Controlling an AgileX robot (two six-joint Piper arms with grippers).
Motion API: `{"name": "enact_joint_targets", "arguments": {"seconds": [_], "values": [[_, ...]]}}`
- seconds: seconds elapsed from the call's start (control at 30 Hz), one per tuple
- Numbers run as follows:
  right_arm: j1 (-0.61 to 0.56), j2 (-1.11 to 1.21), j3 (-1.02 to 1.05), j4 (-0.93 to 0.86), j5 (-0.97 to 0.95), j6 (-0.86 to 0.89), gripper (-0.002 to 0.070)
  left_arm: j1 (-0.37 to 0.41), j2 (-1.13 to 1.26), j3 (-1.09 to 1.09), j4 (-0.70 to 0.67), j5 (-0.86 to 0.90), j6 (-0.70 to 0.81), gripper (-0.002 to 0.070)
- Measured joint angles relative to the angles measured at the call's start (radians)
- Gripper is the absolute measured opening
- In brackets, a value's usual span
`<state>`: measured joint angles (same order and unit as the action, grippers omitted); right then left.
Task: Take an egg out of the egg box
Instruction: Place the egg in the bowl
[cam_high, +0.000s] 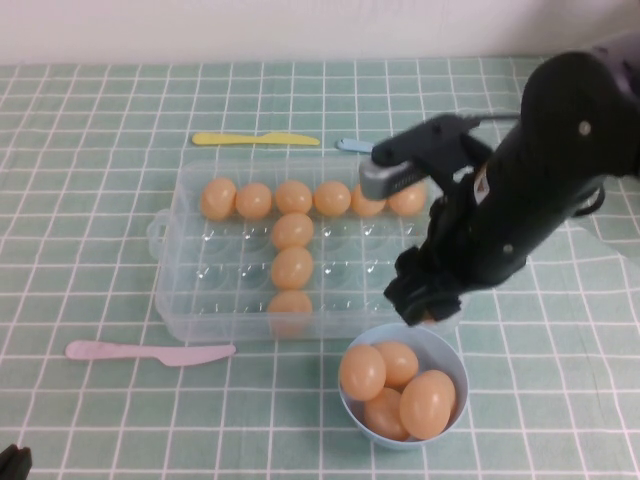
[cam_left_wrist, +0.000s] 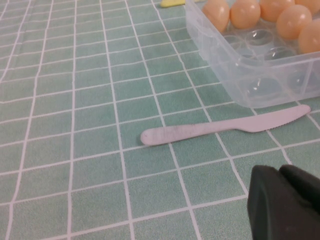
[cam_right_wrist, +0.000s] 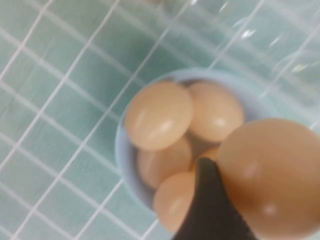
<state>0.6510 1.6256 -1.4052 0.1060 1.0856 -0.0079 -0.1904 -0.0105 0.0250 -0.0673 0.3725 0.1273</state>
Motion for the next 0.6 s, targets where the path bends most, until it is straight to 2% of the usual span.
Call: {"name": "enact_joint_targets", "arguments": {"seconds": [0.6], "values": [[0.010, 0.138, 0.044, 0.039, -0.048, -0.016, 0.0387, 0.000, 0.000, 0.000, 0.000, 0.000, 0.000, -0.0004]]}}
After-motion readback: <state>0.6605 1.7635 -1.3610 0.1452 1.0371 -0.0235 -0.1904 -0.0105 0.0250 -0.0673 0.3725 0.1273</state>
